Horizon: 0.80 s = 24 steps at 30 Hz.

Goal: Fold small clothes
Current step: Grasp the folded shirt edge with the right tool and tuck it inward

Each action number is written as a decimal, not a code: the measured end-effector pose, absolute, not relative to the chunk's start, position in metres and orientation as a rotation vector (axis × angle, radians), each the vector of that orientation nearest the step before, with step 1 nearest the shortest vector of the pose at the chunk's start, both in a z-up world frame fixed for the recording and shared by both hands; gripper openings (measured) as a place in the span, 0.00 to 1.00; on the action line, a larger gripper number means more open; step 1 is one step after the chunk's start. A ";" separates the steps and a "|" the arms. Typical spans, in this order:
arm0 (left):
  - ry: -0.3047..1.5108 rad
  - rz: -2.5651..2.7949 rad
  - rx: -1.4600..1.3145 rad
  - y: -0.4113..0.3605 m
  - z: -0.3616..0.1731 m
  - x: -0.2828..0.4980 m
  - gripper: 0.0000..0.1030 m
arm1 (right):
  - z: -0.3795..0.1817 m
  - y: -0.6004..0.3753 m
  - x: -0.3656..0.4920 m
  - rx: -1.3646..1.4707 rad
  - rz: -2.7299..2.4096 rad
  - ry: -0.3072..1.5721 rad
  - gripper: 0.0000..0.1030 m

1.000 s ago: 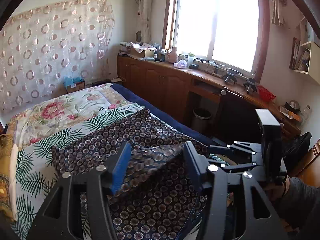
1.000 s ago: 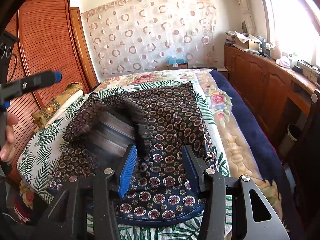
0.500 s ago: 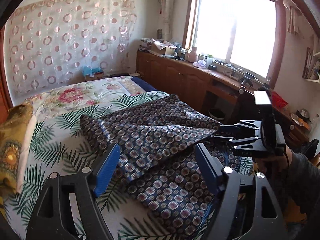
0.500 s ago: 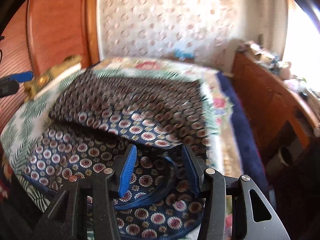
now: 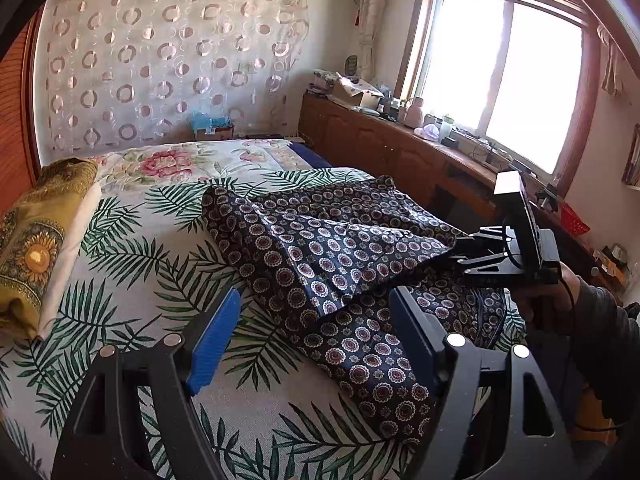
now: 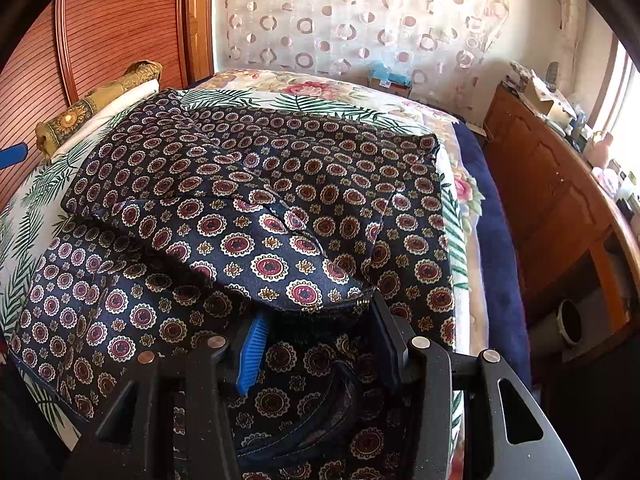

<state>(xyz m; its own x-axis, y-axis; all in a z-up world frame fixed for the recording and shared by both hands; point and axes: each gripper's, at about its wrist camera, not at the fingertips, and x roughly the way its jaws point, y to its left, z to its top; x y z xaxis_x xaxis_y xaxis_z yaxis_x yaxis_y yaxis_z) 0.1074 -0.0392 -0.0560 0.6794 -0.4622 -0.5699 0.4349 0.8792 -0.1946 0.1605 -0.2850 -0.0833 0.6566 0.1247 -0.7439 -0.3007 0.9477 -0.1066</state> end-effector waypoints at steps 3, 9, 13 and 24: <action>0.654 -0.500 -0.041 -0.039 -0.058 0.106 0.75 | -0.079 -0.282 0.160 -0.251 0.236 0.804 0.48; 0.665 -0.501 -0.050 -0.038 -0.062 0.106 0.75 | -0.081 -0.271 0.162 -0.292 0.279 0.819 0.48; 0.671 -0.506 -0.041 -0.042 -0.063 0.106 0.75 | -0.087 -0.269 0.172 -0.281 0.318 0.854 0.26; 0.676 -0.479 -0.060 -0.039 -0.066 0.108 0.75 | -0.045 -0.290 0.127 -0.112 0.337 0.678 0.03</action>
